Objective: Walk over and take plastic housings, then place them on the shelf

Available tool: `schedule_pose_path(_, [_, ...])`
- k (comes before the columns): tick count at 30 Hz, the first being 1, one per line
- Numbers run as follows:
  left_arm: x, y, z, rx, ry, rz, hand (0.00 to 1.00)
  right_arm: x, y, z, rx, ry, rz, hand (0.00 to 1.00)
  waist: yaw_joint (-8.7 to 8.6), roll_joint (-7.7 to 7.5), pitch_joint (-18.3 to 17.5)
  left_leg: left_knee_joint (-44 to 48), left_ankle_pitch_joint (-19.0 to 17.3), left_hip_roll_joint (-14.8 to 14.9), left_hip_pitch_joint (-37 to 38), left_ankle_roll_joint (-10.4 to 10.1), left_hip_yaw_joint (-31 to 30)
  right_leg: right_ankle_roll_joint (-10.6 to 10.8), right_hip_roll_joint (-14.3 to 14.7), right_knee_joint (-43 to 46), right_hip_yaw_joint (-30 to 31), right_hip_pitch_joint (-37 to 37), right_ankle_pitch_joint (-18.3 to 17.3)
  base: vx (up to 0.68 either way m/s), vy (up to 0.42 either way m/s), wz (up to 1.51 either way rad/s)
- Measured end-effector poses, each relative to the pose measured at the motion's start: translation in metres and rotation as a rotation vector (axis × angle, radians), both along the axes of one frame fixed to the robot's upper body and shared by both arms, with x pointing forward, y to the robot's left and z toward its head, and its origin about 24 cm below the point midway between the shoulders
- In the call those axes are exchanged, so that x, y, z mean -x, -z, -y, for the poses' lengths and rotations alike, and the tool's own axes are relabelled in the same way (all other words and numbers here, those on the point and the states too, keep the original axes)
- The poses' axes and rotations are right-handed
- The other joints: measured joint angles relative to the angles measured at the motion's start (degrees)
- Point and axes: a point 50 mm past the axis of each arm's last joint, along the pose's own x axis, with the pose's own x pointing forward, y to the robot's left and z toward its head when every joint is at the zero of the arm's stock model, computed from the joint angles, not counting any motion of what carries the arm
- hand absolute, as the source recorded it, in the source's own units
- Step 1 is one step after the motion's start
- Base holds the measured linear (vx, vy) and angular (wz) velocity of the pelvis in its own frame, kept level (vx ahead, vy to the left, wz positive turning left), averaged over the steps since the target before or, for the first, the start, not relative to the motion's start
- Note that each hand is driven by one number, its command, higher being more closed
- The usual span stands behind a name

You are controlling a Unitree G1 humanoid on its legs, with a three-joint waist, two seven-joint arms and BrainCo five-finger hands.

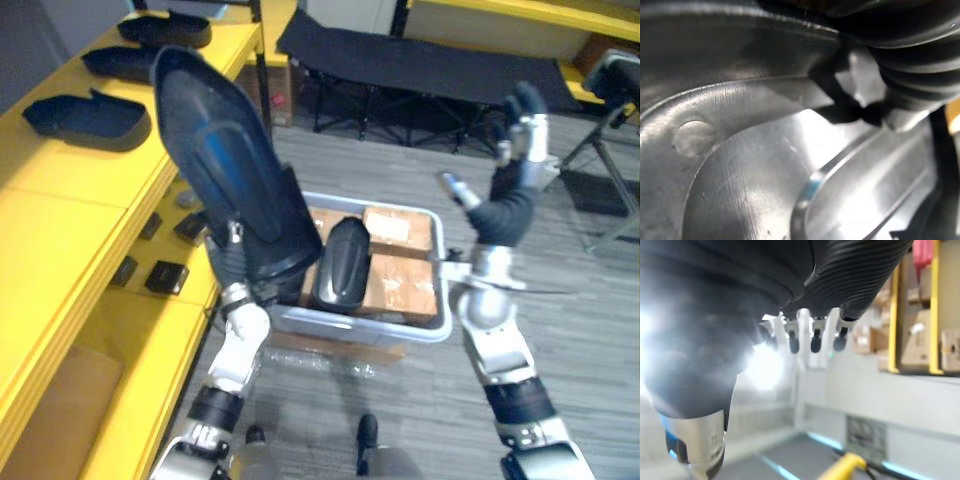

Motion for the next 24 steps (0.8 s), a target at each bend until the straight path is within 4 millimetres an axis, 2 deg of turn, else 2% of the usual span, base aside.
schedule_pose_path(3, [0.009,0.003,-0.014,0.024,-0.044,0.024,1.00,0.014,0.028,0.028,-0.058,0.064,-0.124,0.00,-0.33,0.93,-1.22,-0.90,0.04,-0.06,0.77,-0.10,0.52,0.20,0.04,0.00,0.56,-0.05,-0.14,0.03,0.011,-0.09])
schedule_pose_path(4, [0.016,-0.003,-0.021,0.045,-0.053,0.072,1.00,0.018,0.048,0.042,-0.093,0.097,-0.221,0.00,-0.88,1.05,-1.29,-1.10,0.06,-0.06,0.81,-0.13,0.61,0.25,0.07,-0.01,0.62,-0.16,-0.11,0.00,0.000,0.00])
schedule_pose_path(5, [0.018,-0.004,-0.023,0.047,-0.055,0.082,1.00,0.019,0.053,0.045,-0.099,0.105,-0.242,0.00,-1.02,1.05,-1.29,-1.13,0.07,-0.06,0.82,-0.14,0.63,0.25,0.07,-0.01,0.62,-0.17,-0.11,0.02,0.013,-0.03])
schedule_pose_path(7, [0.033,-0.014,-0.035,0.040,-0.058,0.153,1.00,0.029,0.088,0.066,-0.167,0.145,-0.393,0.00,-1.44,1.15,-1.35,-1.69,0.11,-0.09,1.61,-0.26,1.07,0.31,0.08,-0.02,0.96,0.05,-0.07,0.03,0.014,-0.08])
schedule_pose_path(9, [0.043,-0.021,-0.045,0.056,-0.064,0.199,1.00,0.036,0.103,0.078,-0.189,0.160,-0.456,0.00,-1.47,1.62,-1.62,-1.99,0.07,-0.23,1.98,-0.32,0.89,0.35,-0.03,-0.12,0.84,0.48,-0.09,0.02,0.009,-0.02])
schedule_pose_path(12, [0.059,-0.029,-0.064,0.080,-0.102,0.256,1.00,0.037,0.104,0.081,-0.167,0.144,-0.464,0.00,-1.38,2.36,-2.08,-2.85,0.16,-0.69,2.55,-0.37,-0.21,0.63,-0.41,-0.47,-0.60,1.88,-0.30,0.01,0.022,0.17])
schedule_pose_path(14, [0.070,-0.034,-0.074,0.067,-0.128,0.279,1.00,0.035,0.104,0.078,-0.151,0.114,-0.467,0.00,-0.90,2.56,-2.23,-2.95,0.20,-1.06,2.49,-0.29,-2.19,0.87,-0.66,-0.94,-2.61,3.36,-0.65,-0.01,0.015,0.53])
schedule_pose_path(17, [0.094,-0.039,-0.092,0.018,-0.197,0.291,1.00,0.025,0.104,0.065,-0.132,0.029,-0.475,0.00,1.65,3.09,-2.75,-4.07,1.16,-2.12,2.28,0.02,-5.22,1.26,-1.36,-1.08,-5.79,4.67,-1.33,0.00,0.016,0.54])
schedule_pose_path(18, [0.106,-0.039,-0.100,-0.006,-0.242,0.286,1.00,0.016,0.104,0.055,-0.129,-0.024,-0.485,0.00,2.71,3.33,-3.13,-4.80,1.68,-2.51,1.92,0.05,-6.29,1.30,-1.62,-1.14,-7.01,4.75,-1.44,0.00,0.016,0.53])
schedule_pose_path(20, [0.118,-0.041,-0.109,-0.031,-0.287,0.281,1.00,0.006,0.103,0.042,-0.118,-0.091,-0.497,0.00,4.26,3.56,-3.65,-5.00,2.40,-3.01,0.80,0.21,-8.04,1.33,-1.87,-1.21,-8.76,4.68,-1.45,0.02,0.009,0.53])
schedule_pose_path(22, [0.139,-0.041,-0.122,-0.073,-0.362,0.258,1.00,-0.012,0.110,0.016,-0.113,-0.194,-0.547,0.00,7.37,3.56,-3.92,-5.89,3.40,-3.94,0.09,0.39,-11.38,1.57,-2.23,-1.77,-12.11,6.05,-1.62,0.02,-0.002,0.75])
schedule_pose_path(23, [0.145,-0.041,-0.125,-0.083,-0.380,0.249,1.00,-0.016,0.111,0.009,-0.114,-0.217,-0.555,0.00,7.96,3.51,-3.95,-5.83,3.43,-4.15,-0.17,0.40,-12.19,1.70,-2.30,-1.91,-13.01,6.45,-1.73,0.01,-0.005,0.72])
schedule_pose_path(24, [0.155,-0.040,-0.129,-0.098,-0.414,0.230,1.00,-0.020,0.113,-0.007,-0.112,-0.267,-0.569,0.00,9.42,3.34,-4.05,-5.75,3.48,-4.59,-0.79,0.47,-13.47,1.92,-2.51,-1.92,-14.52,6.65,-2.08,0.01,-0.002,0.54])
